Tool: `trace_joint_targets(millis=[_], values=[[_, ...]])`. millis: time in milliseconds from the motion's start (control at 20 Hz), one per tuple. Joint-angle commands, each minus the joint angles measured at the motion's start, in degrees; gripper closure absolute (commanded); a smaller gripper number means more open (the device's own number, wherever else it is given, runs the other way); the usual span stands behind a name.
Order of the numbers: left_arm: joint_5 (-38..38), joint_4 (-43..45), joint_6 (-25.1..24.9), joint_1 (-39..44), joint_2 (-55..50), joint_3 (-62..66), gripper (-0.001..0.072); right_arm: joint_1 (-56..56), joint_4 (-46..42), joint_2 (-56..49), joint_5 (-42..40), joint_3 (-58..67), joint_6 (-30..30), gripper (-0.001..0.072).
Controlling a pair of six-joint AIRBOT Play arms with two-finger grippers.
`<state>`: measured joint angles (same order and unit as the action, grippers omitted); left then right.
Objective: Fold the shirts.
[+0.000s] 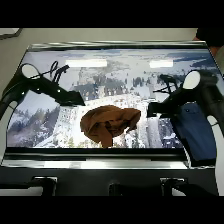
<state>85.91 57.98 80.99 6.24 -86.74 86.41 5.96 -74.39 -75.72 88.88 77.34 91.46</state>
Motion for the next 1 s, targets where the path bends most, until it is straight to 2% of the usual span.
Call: trace_joint_targets(millis=[0, 50, 100, 250, 400, 550, 600, 650, 850, 900, 950], values=[[-3.2, -0.3, -0.2, -3.5, 5.9, -14.4, 0.0, 0.0, 3.9, -5.2, -3.8, -3.7, -0.9, 0.0028], [-6.9, -3.3, -1.5, -2.3, 7.0, -19.7, 0.0017, 0.0, 5.0, -6.3, -4.6, -4.7, -1.0, 0.0028], [-9.8, -6.6, -2.8, -0.9, 7.2, -24.0, 0.0072, 0.0, 6.1, -7.2, -5.3, -5.6, -1.5, 0.0028], [-19.2, -10.0, -3.2, 4.8, 6.6, -32.8, 0.0072, 0.0, 10.2, -10.0, -6.0, -7.1, -4.2, 0.0018], [-24.9, -10.1, -3.1, 8.5, 5.6, -34.4, 0.0082, 0.0, 11.5, -12.1, -7.2, -7.6, -4.9, 0.0011], [-29.3, -10.0, -1.2, 9.9, 5.4, -34.4, 0.0359, 0.2, 13.9, -13.0, -9.9, -10.1, -5.4, 0.0011], [-30.2, -10.0, -0.8, 9.9, 5.4, -34.4, 0.0496, 0.9, 14.4, -13.0, -11.5, -11.3, -5.4, 0.0011], [-30.6, -10.0, -1.0, 9.9, 5.4, -34.3, 0.0677, 2.1, 14.8, -13.0, -12.9, -12.2, -6.0, 0.0011], [-30.4, -10.0, -1.5, 9.8, 5.6, -34.3, 0.0678, 8.6, 15.2, -13.2, -21.6, -14.2, -5.9, 0.0011], [-30.3, -10.0, -1.5, 9.8, 5.9, -34.3, 0.0678, 9.8, 15.2, -13.2, -24.8, -14.2, -5.0, 0.0032], [-30.3, -10.0, -1.5, 9.8, 6.3, -34.3, 0.0679, 10.5, 15.2, -13.2, -27.5, -14.2, -4.8, 0.0111]])
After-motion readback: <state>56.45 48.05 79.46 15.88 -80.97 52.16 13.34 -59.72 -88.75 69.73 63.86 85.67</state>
